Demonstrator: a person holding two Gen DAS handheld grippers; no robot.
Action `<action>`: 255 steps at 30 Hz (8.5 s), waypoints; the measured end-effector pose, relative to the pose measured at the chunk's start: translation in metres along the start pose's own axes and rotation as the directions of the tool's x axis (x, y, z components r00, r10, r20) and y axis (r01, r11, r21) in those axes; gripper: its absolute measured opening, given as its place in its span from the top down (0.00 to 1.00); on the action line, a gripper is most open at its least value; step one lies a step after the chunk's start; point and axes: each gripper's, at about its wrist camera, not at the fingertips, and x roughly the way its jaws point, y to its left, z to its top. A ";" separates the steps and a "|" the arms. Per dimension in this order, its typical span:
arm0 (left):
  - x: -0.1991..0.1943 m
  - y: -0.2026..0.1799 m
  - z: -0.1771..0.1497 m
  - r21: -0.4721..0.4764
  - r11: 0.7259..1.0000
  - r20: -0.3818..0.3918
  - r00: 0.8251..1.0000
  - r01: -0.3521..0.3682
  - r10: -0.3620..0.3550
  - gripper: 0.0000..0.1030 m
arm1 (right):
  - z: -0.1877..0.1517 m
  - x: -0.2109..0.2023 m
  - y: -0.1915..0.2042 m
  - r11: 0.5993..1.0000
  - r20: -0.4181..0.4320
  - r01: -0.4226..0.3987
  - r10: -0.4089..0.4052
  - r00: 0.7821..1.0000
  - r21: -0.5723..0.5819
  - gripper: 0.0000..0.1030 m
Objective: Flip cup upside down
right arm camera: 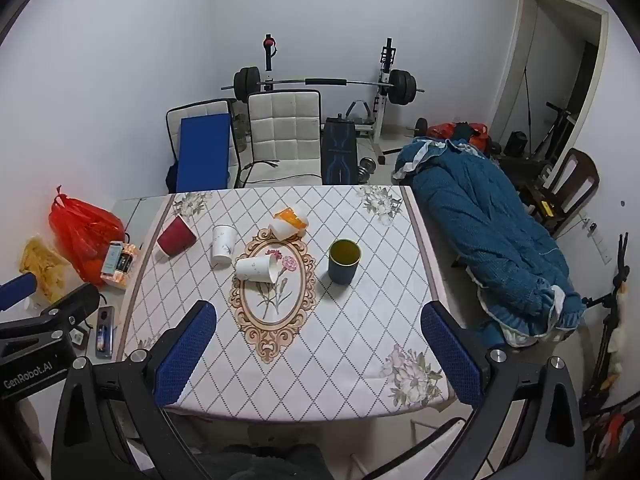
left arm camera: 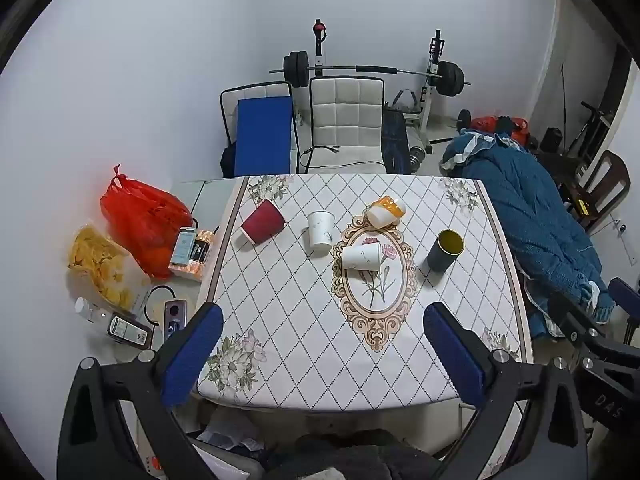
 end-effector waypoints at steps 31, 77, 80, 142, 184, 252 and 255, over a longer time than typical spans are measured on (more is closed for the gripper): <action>-0.013 0.011 -0.003 -0.011 1.000 0.009 1.000 -0.015 0.015 0.00 | 0.001 -0.018 0.009 1.000 0.020 -0.027 0.026 0.999 0.015 0.00; -0.024 0.012 -0.002 -0.003 1.000 0.023 1.000 -0.015 0.015 0.00 | -0.008 -0.022 0.004 0.997 0.020 -0.049 0.048 0.999 0.052 0.00; -0.024 0.012 -0.003 -0.001 1.000 0.024 1.000 -0.015 0.015 0.00 | -0.009 -0.022 0.004 0.997 0.021 -0.050 0.049 0.999 0.051 0.00; 0.334 0.136 0.013 0.056 0.972 -0.389 0.892 -0.228 0.231 0.00 | -0.100 0.377 0.100 0.998 -0.642 -0.023 -0.015 0.767 -0.051 0.00; 0.548 0.129 0.100 0.594 0.801 -0.458 0.848 0.069 0.266 0.00 | -0.052 0.477 0.200 0.985 -0.701 0.005 -0.126 0.702 -0.172 0.00; 0.417 0.070 -0.133 -0.199 0.980 -0.720 0.681 -0.018 -0.134 0.24 | -0.170 0.421 0.056 0.983 -0.730 -0.099 -0.046 0.682 -0.154 0.00; 0.433 0.071 -0.111 -0.206 0.978 -0.721 0.677 -0.011 -0.144 0.24 | -0.171 0.425 0.054 0.986 -0.735 -0.086 -0.049 0.676 -0.144 0.00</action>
